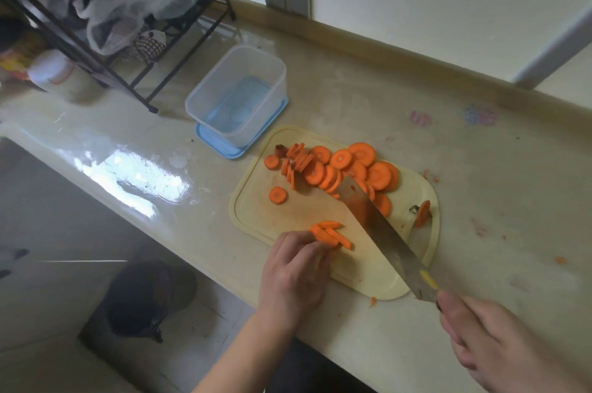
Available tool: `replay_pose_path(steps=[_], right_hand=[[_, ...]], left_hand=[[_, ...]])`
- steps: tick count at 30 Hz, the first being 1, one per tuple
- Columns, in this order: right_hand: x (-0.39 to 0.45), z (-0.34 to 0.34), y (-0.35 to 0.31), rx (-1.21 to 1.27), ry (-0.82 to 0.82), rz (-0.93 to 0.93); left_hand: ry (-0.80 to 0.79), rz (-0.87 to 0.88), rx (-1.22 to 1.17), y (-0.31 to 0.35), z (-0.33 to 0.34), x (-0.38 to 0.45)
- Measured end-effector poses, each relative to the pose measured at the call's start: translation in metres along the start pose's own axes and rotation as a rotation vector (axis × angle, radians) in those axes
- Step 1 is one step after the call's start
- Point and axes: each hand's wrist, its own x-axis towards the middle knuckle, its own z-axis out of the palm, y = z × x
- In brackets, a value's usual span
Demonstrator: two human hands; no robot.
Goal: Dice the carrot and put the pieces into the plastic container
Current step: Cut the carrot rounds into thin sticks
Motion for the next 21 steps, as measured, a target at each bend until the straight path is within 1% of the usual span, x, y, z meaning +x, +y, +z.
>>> replay_pose_path(steps=[1,3,6,8,10,18,21], right_hand=[[0.0,-0.001,0.002,0.002,0.023,-0.001],[0.0,-0.002,0.004,0.006,0.063,0.003],[-0.002,-0.004,0.008,0.047,0.08,0.022],[-0.002,-0.006,0.01,0.063,0.09,0.021],[-0.004,-0.008,0.013,0.081,0.107,0.021],[-0.005,-0.013,0.015,0.114,0.106,0.009],[-0.005,-0.013,0.015,0.159,0.11,0.024]], left_hand=[[-0.002,-0.038,0.013,0.003,-0.001,0.01],[-0.06,-0.102,0.095,0.005,0.0,0.032],[-0.232,-0.089,0.224,0.004,0.004,0.055],[-0.325,-0.074,0.24,0.004,0.005,0.061],[-0.382,-0.101,0.23,0.005,0.004,0.064],[-0.49,-0.207,0.076,0.009,0.006,0.071],[-0.473,-0.189,0.025,0.01,0.003,0.068]])
